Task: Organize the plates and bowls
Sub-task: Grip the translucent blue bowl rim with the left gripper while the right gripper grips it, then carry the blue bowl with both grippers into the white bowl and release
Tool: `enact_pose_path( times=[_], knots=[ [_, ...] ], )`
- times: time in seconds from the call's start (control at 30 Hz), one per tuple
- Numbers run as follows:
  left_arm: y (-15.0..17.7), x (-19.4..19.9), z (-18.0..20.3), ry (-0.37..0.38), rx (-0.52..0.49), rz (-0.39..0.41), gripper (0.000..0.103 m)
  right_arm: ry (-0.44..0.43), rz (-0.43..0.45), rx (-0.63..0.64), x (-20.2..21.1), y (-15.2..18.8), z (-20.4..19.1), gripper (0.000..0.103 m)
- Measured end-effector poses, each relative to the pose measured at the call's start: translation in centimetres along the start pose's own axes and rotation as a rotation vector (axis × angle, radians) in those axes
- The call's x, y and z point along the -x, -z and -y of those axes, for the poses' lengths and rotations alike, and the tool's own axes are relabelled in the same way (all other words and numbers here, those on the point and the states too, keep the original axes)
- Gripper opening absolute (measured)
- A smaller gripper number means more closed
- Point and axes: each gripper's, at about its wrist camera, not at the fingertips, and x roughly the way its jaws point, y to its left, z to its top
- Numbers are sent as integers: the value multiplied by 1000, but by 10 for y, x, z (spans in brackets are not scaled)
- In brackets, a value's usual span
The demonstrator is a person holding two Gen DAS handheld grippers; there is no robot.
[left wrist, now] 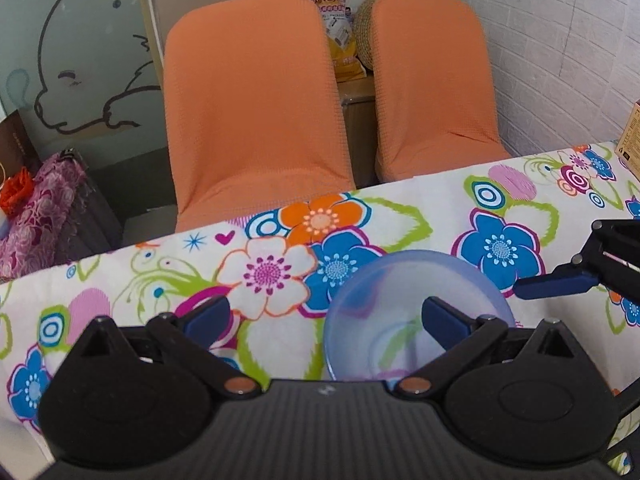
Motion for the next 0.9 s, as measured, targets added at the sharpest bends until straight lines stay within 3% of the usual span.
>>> enact_pose_path(
  times=[0.13,0.23,0.3,0.4,0.67,0.9],
  knots=[
    [3,-15,4,-1,-31,-16,98,-30,18,-6,-10,-2,-1,65],
    [7,-23,3,34,-13,-30,90,-53,47,-35,-16,-4,-1,65],
    [6,-22,4,81,2,-24,70,-60,71,-46,-19,-6,-2,65],
    [4,-15,10,80,-20,-13,61,-30,116,-45,-16,-10,-5,65],
    [0,44,27,98,-13,52,63,22,183,-3,46,-7,-20,65],
    [23,121,100,173,-84,93,63,79,148,16,140,35,-47,65]
  ],
)
